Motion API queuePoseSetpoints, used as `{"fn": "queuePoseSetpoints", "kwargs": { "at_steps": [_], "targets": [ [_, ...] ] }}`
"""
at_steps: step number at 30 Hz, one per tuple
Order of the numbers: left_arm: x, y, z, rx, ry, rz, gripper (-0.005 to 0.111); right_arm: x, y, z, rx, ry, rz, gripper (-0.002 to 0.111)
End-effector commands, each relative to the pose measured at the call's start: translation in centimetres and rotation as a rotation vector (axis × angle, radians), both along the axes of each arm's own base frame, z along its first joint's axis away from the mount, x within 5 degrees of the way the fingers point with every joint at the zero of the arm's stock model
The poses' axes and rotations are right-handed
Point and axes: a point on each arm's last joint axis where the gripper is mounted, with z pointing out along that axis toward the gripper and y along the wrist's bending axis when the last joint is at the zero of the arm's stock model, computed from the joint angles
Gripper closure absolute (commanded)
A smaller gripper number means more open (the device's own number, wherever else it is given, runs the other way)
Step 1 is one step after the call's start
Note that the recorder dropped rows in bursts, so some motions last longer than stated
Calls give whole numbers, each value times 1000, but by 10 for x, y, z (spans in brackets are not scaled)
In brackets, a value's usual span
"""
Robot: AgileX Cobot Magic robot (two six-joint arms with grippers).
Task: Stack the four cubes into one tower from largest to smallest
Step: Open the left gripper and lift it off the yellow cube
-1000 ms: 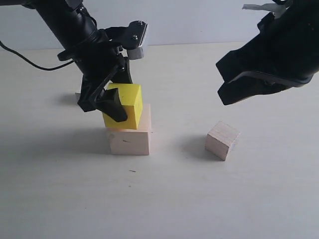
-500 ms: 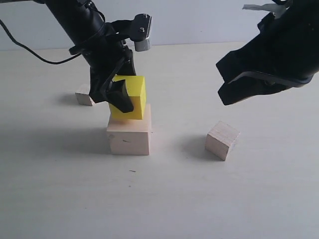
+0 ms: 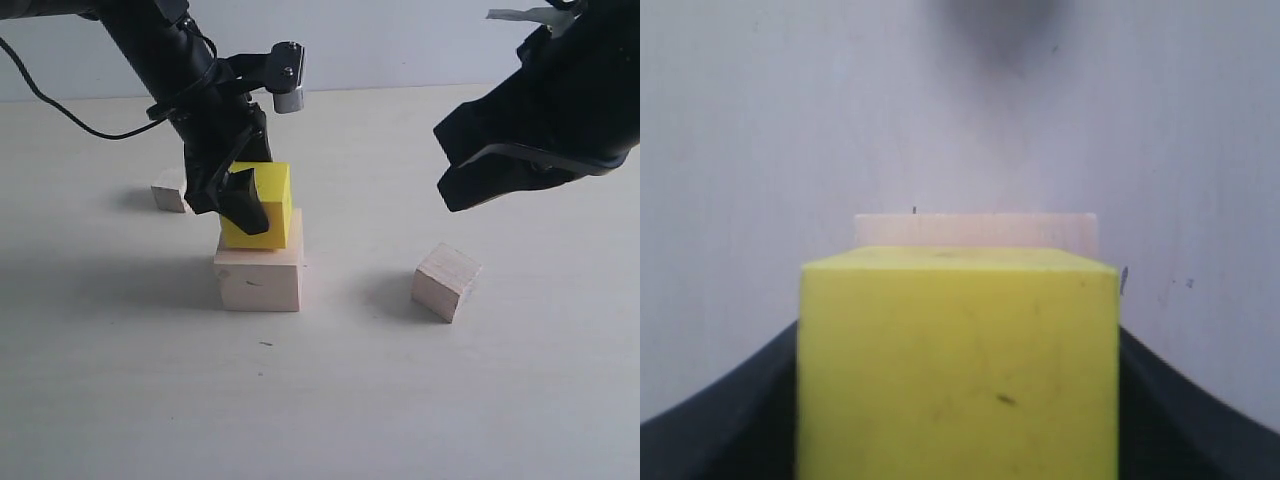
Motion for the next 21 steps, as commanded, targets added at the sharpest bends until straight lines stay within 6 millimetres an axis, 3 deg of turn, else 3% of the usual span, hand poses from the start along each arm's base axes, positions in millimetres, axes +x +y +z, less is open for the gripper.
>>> {"fn": "queuePoseSetpoints", "kwargs": {
  "at_steps": [1,5,11,21],
  "targets": [
    [-2,-3,4,-20,12,7,106,-2,-1,3,3,-15,0,108],
    [-3,-2,4,-17,23,3,89,-2,-1,3,2,-14,1,108],
    [-2,-3,4,-19,26,19,46,-2,-1,3,2,-14,1,108],
    [-3,-3,5,-26,37,23,44,-2,-1,3,2,-14,1,108]
  ]
}}
